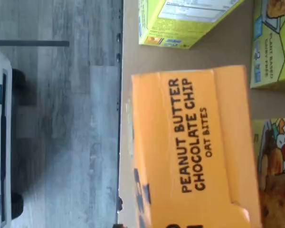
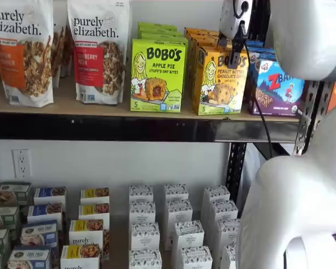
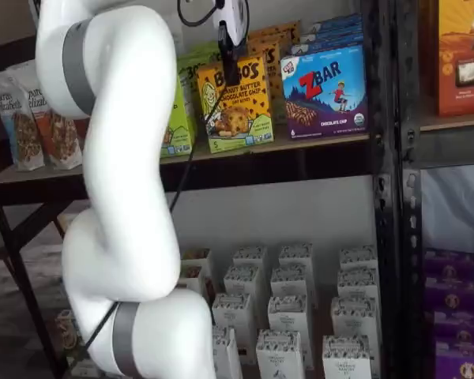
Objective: Pick up the orange box on the top shelf, the fifth box from the left
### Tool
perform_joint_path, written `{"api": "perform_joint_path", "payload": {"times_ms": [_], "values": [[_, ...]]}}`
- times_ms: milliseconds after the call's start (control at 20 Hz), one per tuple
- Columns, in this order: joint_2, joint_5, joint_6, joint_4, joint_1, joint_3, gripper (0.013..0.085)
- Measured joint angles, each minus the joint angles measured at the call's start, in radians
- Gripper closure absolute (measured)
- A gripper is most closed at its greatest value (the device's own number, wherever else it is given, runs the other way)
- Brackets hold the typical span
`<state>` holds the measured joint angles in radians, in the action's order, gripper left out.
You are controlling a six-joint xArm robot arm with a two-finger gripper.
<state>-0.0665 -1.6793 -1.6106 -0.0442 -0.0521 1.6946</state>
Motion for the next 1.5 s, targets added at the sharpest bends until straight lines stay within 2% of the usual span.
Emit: {"api": "perform_joint_path", "payload": {"times_ms": [250, 800, 850, 900, 1000, 1050, 1150, 1200, 1250, 1300, 1450, 1500], "values": [[0.017, -0.03, 0.004, 0.011, 0.005, 0.02, 0.013], [0.027, -0.037, 0.004, 0.015, 0.006, 0.02, 0.013], [0.03, -0.043, 0.003, 0.013, 0.005, 0.025, 0.017], [0.034, -0.048, 0.003, 0.013, 0.005, 0.029, 0.017], [0.038, -0.056, 0.002, 0.012, 0.003, 0.035, 0.025], [0.039, -0.056, 0.002, 0.011, 0.003, 0.036, 0.025], [0.04, -0.057, 0.001, 0.01, 0.001, 0.038, 0.033], [0.041, -0.058, 0.001, 0.01, 0.001, 0.038, 0.033], [0.042, -0.058, 0.0, 0.009, 0.001, 0.039, 0.037], [0.043, -0.059, 0.0, 0.01, 0.001, 0.04, 0.037], [0.044, -0.059, 0.0, 0.012, 0.001, 0.041, 0.045], [0.044, -0.058, 0.0, 0.013, 0.001, 0.041, 0.045]]}}
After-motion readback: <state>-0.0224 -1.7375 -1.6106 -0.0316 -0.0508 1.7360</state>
